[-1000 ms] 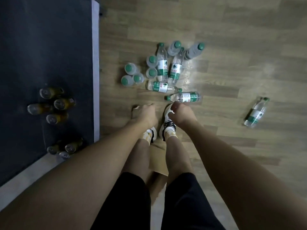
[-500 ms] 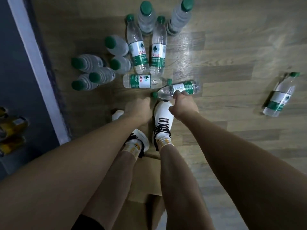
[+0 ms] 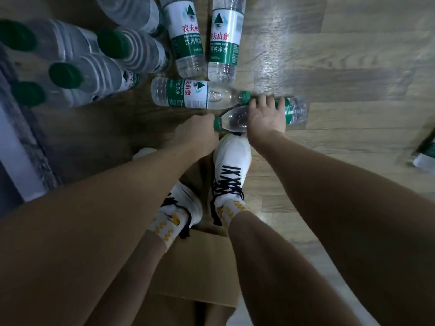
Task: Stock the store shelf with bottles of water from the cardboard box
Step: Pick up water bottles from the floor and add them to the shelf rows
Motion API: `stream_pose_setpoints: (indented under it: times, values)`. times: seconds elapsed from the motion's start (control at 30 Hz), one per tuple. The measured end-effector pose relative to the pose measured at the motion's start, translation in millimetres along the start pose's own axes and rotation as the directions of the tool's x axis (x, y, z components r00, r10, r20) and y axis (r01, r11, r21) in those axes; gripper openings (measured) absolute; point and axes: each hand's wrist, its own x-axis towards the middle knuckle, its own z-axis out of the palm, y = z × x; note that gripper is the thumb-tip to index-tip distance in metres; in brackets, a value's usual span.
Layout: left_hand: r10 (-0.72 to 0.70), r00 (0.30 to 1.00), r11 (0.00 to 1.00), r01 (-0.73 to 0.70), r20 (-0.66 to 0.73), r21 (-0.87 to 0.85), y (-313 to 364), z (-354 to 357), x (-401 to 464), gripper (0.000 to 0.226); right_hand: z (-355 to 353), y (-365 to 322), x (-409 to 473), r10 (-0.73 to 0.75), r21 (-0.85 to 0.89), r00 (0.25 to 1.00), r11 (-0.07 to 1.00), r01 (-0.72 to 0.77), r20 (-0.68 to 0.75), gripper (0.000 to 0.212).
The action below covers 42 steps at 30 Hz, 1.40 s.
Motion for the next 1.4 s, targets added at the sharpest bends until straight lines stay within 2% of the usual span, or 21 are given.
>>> stream_pose_setpoints:
  times: [0.1,0.23,0.3,0.43,0.63,0.8,0.97,1.07,1.2,1.4]
  values:
    - [0.010,1.000,1.000,-0.010,-0.003,0.014,-8,1,5,0.008,0,7,8,-0.018,0.025,1.000,1.000,0.018,0.010,0.053]
    - [0.005,1.000,0.999,-0.004,-0.024,0.038,-14,-2,-16,0.010,-4,12,-24,-0.006,0.244,0.990,0.969,-0.028,0.137,0.084]
    - [0.008,1.000,0.999,-0.007,-0.025,0.045,-14,-13,-37,0.010,-15,9,-52,-0.017,0.275,0.991,0.961,-0.021,0.135,0.086]
    - [0.021,0.999,0.999,-0.019,-0.041,0.051,-10,-48,-88,0.007,-61,3,-107,-0.055,0.296,0.987,0.955,0.008,0.149,0.083]
    - [-0.051,0.995,0.999,0.050,-0.082,-0.019,-1,-124,-189,0.012,-170,-5,-198,-0.069,0.255,0.996,0.966,0.051,0.064,0.078]
    - [-0.097,0.990,0.993,0.089,-0.103,-0.076,8,-220,-310,0.013,-295,-8,-301,-0.082,0.242,0.996,0.966,0.090,-0.043,0.077]
    - [-0.075,0.981,0.990,0.052,-0.181,-0.129,17,-332,-441,0.018,-424,-17,-410,-0.077,0.302,0.980,0.944,0.131,-0.182,0.086]
    - [-0.034,0.966,0.995,0.008,-0.255,-0.101,17,-397,-508,0.022,-502,-31,-466,-0.089,0.320,0.951,0.929,0.186,-0.295,0.079]
    - [-0.022,0.911,0.994,-0.023,-0.413,-0.103,11,-470,-591,0.026,-592,-52,-524,-0.086,0.358,0.881,0.892,0.276,-0.465,0.070]
    - [-0.100,0.775,0.983,-0.019,-0.624,-0.181,-7,-554,-691,0.011,-704,-79,-579,-0.231,0.196,0.701,0.860,0.472,-0.674,0.071]
